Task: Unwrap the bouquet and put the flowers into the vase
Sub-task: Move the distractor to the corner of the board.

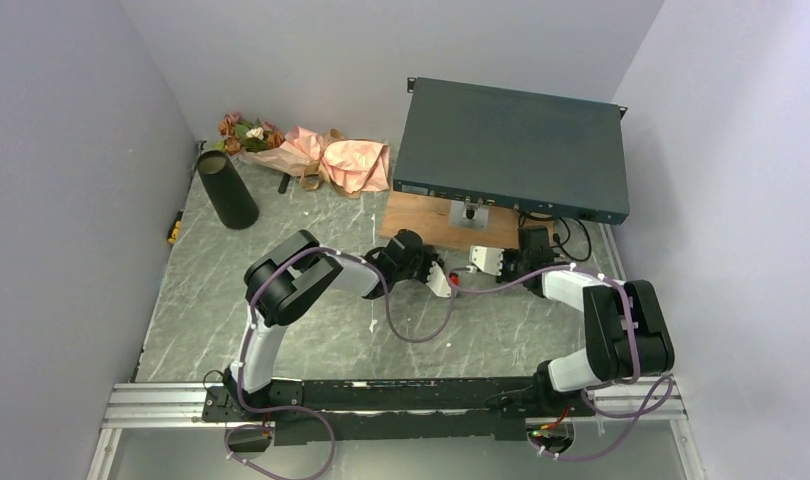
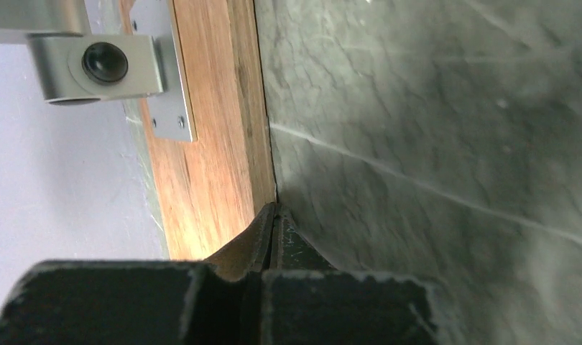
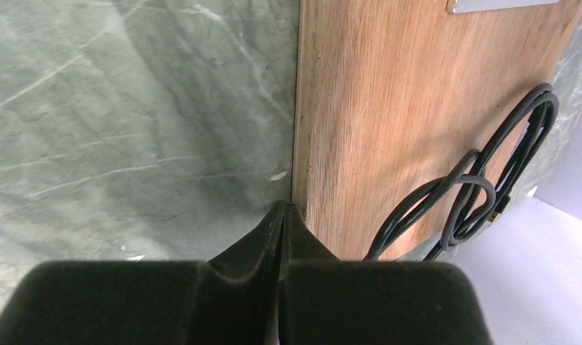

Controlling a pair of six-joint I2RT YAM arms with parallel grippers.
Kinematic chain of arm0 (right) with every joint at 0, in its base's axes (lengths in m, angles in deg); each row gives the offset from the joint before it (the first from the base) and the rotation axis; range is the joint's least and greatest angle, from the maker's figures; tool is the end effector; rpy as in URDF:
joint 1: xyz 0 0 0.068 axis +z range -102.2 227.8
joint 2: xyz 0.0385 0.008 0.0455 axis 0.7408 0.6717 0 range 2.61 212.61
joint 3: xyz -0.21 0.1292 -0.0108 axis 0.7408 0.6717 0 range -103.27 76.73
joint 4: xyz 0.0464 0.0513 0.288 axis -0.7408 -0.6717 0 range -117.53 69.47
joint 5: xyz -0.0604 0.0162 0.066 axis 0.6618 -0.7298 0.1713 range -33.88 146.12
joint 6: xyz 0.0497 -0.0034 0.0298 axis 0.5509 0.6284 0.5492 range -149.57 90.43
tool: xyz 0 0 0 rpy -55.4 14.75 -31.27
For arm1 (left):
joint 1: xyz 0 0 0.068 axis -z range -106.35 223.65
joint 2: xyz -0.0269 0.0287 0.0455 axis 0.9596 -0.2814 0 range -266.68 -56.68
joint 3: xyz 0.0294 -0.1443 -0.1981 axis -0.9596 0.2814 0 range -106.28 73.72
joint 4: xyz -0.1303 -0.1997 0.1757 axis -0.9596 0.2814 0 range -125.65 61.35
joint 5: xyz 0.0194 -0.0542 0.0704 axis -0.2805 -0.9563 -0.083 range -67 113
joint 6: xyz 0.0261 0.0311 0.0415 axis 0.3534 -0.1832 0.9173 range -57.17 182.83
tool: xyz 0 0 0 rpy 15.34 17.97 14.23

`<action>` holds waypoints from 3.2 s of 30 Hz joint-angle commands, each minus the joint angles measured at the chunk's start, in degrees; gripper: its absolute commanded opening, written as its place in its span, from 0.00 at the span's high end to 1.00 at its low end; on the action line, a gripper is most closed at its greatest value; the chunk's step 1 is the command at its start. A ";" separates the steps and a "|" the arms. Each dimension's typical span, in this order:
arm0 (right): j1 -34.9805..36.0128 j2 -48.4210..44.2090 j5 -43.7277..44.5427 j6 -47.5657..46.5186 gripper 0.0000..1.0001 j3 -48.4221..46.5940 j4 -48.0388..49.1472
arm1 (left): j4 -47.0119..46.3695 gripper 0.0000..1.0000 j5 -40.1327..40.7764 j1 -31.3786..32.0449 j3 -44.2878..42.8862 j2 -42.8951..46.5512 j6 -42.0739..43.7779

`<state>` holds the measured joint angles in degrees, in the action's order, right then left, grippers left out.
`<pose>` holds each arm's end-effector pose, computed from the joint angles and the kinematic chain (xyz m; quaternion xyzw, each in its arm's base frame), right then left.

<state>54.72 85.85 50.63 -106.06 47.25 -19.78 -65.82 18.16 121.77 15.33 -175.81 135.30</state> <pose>0.2739 0.0373 0.0649 -0.6416 0.6971 -0.1433 0.2861 0.2810 -0.3186 0.0454 0.7640 0.4119 0.0686 0.4919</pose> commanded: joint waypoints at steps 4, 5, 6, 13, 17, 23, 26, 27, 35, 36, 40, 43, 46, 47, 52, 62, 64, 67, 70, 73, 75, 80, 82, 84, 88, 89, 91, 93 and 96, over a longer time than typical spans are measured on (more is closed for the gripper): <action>-2.64 10.42 0.78 -0.35 1.00 -5.64 5.70 | 4.71 1.00 0.09 -4.64 -5.54 -8.04 0.37; -2.71 10.77 0.87 -0.67 1.00 -5.81 6.15 | 4.61 1.00 0.10 -4.90 -5.97 -8.29 0.47; -2.71 11.28 1.13 -0.88 1.00 -6.11 6.52 | 4.64 1.00 0.12 -5.08 -6.30 -8.57 0.48; -4.42 16.30 3.08 -1.48 1.00 -10.06 8.51 | 5.22 1.00 -0.11 -6.07 -9.69 -10.69 0.65; -5.64 18.70 3.80 -1.84 1.00 -12.96 9.15 | 5.83 1.00 0.70 -6.50 -13.03 -12.68 -0.01; -6.65 22.54 3.97 -1.50 1.00 -18.10 9.04 | 6.96 1.00 2.28 -7.31 -18.89 -16.60 -1.01; -6.65 24.50 4.58 -1.02 1.00 -20.43 9.72 | 7.63 1.00 3.13 -7.69 -22.02 -18.84 -1.18; -7.84 25.33 4.88 -0.73 1.00 -21.35 9.75 | 7.89 1.00 3.10 -7.76 -22.75 -19.35 -1.14; -8.41 29.95 6.97 2.23 1.00 -27.44 9.32 | 9.42 1.00 3.99 -9.57 -29.92 -23.31 -1.10; -8.41 30.34 7.15 2.29 1.00 -28.06 9.20 | 9.43 1.00 4.07 -9.94 -30.49 -23.68 -0.87; -8.34 31.61 7.64 2.93 1.00 -30.11 8.57 | 9.34 1.00 3.96 -11.59 -32.57 -24.93 0.18; -7.80 31.65 7.54 3.59 1.00 -30.86 8.16 | 9.93 1.00 4.01 -12.81 -34.57 -25.97 0.57; -7.27 31.65 7.63 4.34 1.00 -31.37 8.16 | 10.40 1.00 3.71 -14.00 -35.77 -26.56 1.01; -7.27 31.89 7.82 4.52 1.00 -31.77 8.08 | 10.40 1.00 3.70 -14.28 -35.96 -26.77 1.20; -5.60 34.72 9.24 5.34 1.00 -35.20 7.66 | 10.14 1.00 3.44 -14.76 -37.11 -27.53 1.15; -5.51 38.24 10.98 6.98 1.00 -41.47 5.70 | 11.07 1.00 2.36 -16.56 -41.95 -30.42 2.14; -5.51 37.96 10.93 6.88 1.00 -41.36 5.66 | 9.93 1.00 1.03 -16.57 -40.59 -29.74 3.16; -5.39 36.52 9.88 6.68 1.00 -40.19 5.38 | 9.13 1.00 -0.36 -16.20 -38.02 -27.88 3.24; -4.60 32.92 8.57 6.70 1.00 -37.46 5.20 | 9.52 1.00 -1.53 -15.68 -34.89 -24.13 1.16; -3.28 28.16 6.35 7.52 1.00 -34.46 3.89 | 9.31 1.00 -3.08 -14.66 -28.56 -18.33 -0.32; -2.07 24.37 5.08 8.53 1.00 -32.16 2.86 | 8.95 1.00 -4.16 -14.02 -22.97 -13.65 -0.46; 2.02 14.32 0.61 10.29 1.00 -25.17 -0.42 | 13.52 1.00 -5.23 -12.44 -11.54 -0.33 -4.00; 4.24 10.16 -0.28 11.62 1.00 -22.56 -2.21 | 15.62 1.00 -5.31 -11.82 -7.39 5.36 -6.10; 6.37 5.59 -1.21 12.81 1.00 -19.98 -4.29 | 19.86 1.00 -5.81 -11.38 -4.36 10.99 -8.45; 10.43 -4.70 -4.12 16.56 1.00 -16.11 -9.95 | 32.20 1.00 -6.23 -11.03 -0.22 23.12 -13.37; 11.21 -7.47 -5.07 17.61 1.00 -15.46 -11.21 | 35.51 1.00 -6.32 -11.03 0.19 26.08 -14.84; 12.65 -12.69 -6.51 20.60 1.00 -14.45 -13.71 | 41.22 1.00 -5.60 -11.17 0.06 31.39 -18.27; 13.23 -17.01 -7.83 24.37 0.98 -14.83 -16.51 | 47.87 0.95 -5.31 -12.11 -2.41 34.73 -23.32; 13.47 -20.75 -8.36 32.31 0.75 -17.54 -20.79 | 56.77 0.69 -5.51 -15.50 -9.47 35.44 -32.71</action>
<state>67.94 69.76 45.88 -85.12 32.54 -34.33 -24.25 13.35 109.82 13.47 -141.91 116.52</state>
